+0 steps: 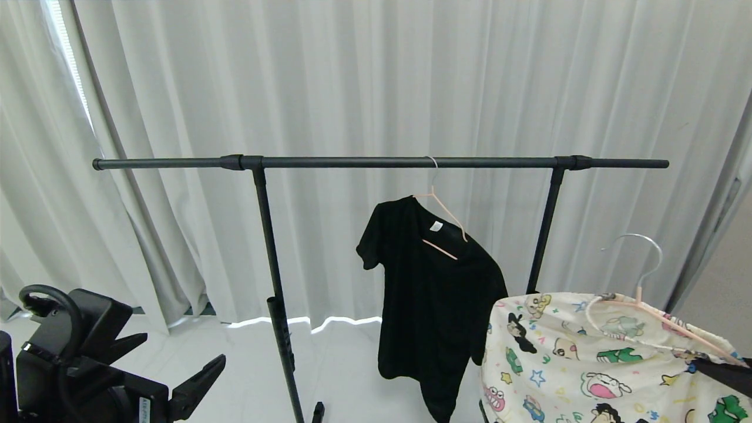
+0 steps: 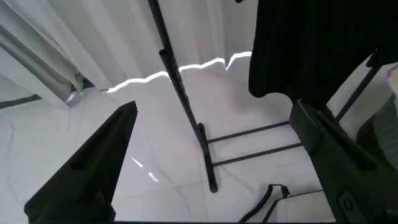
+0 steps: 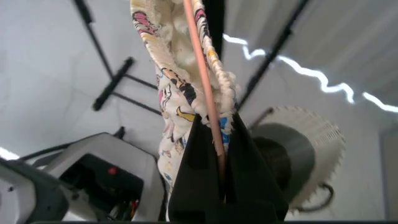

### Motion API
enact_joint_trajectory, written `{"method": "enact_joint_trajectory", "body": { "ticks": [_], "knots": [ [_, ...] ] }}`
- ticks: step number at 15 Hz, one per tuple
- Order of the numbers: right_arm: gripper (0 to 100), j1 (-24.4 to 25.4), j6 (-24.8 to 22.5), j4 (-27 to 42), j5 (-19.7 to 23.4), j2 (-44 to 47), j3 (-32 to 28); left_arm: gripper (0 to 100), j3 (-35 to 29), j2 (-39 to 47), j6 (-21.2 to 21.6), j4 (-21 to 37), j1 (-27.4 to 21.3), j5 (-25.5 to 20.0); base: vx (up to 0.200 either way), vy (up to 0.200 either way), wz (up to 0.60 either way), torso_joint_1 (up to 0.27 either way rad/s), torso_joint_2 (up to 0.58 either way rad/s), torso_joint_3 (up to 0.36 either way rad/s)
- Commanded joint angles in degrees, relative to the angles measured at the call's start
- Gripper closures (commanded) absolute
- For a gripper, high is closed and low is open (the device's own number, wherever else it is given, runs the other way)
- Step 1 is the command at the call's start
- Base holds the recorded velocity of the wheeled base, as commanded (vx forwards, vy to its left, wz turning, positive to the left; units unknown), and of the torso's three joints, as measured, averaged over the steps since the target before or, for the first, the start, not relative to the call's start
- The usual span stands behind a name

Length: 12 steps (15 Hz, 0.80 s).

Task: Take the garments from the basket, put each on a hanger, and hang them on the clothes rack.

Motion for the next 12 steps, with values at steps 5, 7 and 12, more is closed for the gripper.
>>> {"method": "enact_joint_trajectory", "body": {
  "ticks": [5, 7, 12],
  "knots": [
    [100, -12.02, -0.21, -0.1, -1.48, 1.03, -1.2, 0, 0.86, 1.79, 3.53, -0.03, 0.0, 2.83, 0.0, 0.0, 0.0, 0.0, 0.0, 0.0],
    [100, -12.02, -0.13, -3.88, -1.57, 4.02, -2.08, 0, 0.51, 1.97, 3.53, -0.03, -0.09, 2.83, 0.0, 0.0, 0.0, 0.0, 0.0, 0.0],
    [100, -10.26, -0.21, -17.85, -2.72, 15.8, -7.18, 0, -0.02, 1.27, 3.18, -0.03, -0.09, 2.83, 0.04, 0.0, 0.0, 0.001, 0.0, 0.0]
  ]
}}
